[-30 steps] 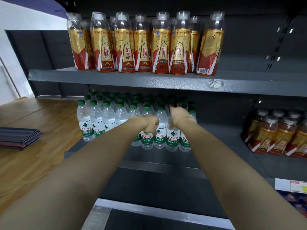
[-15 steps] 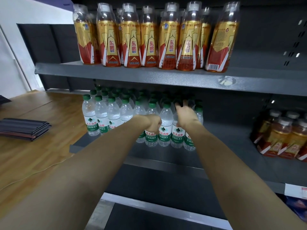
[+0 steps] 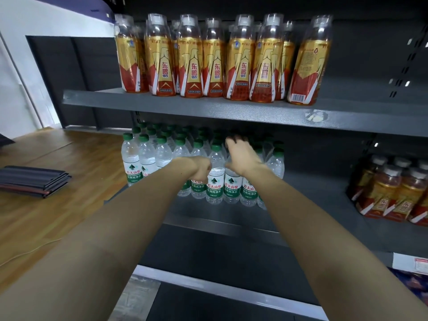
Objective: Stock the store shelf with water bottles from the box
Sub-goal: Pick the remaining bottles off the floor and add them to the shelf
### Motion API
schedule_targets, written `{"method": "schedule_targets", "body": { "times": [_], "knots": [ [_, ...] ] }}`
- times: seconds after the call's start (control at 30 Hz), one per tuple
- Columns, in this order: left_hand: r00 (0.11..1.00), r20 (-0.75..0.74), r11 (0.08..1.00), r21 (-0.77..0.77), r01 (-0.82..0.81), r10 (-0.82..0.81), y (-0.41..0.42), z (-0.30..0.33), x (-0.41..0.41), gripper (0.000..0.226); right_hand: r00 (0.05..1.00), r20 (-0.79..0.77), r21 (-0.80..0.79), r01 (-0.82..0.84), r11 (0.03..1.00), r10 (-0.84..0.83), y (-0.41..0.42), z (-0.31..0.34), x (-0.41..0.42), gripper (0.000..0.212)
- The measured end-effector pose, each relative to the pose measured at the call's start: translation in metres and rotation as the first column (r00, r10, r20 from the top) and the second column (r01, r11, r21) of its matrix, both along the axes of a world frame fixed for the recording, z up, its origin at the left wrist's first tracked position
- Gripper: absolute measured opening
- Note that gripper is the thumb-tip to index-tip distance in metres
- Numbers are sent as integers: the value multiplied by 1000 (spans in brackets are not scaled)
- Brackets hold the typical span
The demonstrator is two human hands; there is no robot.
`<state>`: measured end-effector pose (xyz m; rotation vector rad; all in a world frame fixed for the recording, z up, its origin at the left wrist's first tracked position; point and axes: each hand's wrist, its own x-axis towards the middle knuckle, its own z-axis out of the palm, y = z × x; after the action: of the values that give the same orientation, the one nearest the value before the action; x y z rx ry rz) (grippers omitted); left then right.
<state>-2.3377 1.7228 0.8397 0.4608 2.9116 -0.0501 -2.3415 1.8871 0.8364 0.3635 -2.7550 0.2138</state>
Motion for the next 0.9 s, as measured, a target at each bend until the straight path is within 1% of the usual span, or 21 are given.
{"method": "schedule_targets", "body": {
  "times": [0.03, 0.13, 0.2, 0.27, 0.33, 0.43, 0.57, 0.8, 0.9],
  "knots": [
    [1000, 3, 1000, -4, -14, 14, -5, 1, 1, 15, 1000, 11, -6, -21, 1000, 21, -7, -4, 0, 69],
    [998, 19, 998, -24, -52, 52, -21, 1, 4, 15, 998, -45, 50, -49, 998, 51, -25, -16, -1, 70],
    [998, 18, 998, -22, -57, 58, -28, 0, 4, 15, 1000, -21, 51, -14, 999, 15, -34, -20, -3, 85],
    [998, 20, 998, -15, -54, 54, -32, -1, 3, 15, 996, 71, -6, 46, 999, -45, -40, -21, -5, 105],
    [998, 23, 998, -22, -53, 53, -34, -2, 1, 15, 991, 127, -21, 56, 998, -53, -43, -24, -7, 114],
    [998, 27, 998, -22, -64, 64, -36, -5, -3, 21, 994, 97, 3, 44, 999, -44, -46, -34, -12, 114],
    [998, 33, 998, -16, -60, 60, -40, -8, -10, 19, 998, 49, -23, 47, 999, -46, -49, -41, -19, 109],
    [998, 48, 999, -5, -48, 48, -45, -13, -10, 15, 993, 61, -70, 100, 993, -96, -58, -40, -22, 102],
    [998, 52, 999, 11, -30, 29, -46, -13, -4, 15, 992, 90, -86, 91, 992, -83, -55, -40, -19, 104]
  ]
}}
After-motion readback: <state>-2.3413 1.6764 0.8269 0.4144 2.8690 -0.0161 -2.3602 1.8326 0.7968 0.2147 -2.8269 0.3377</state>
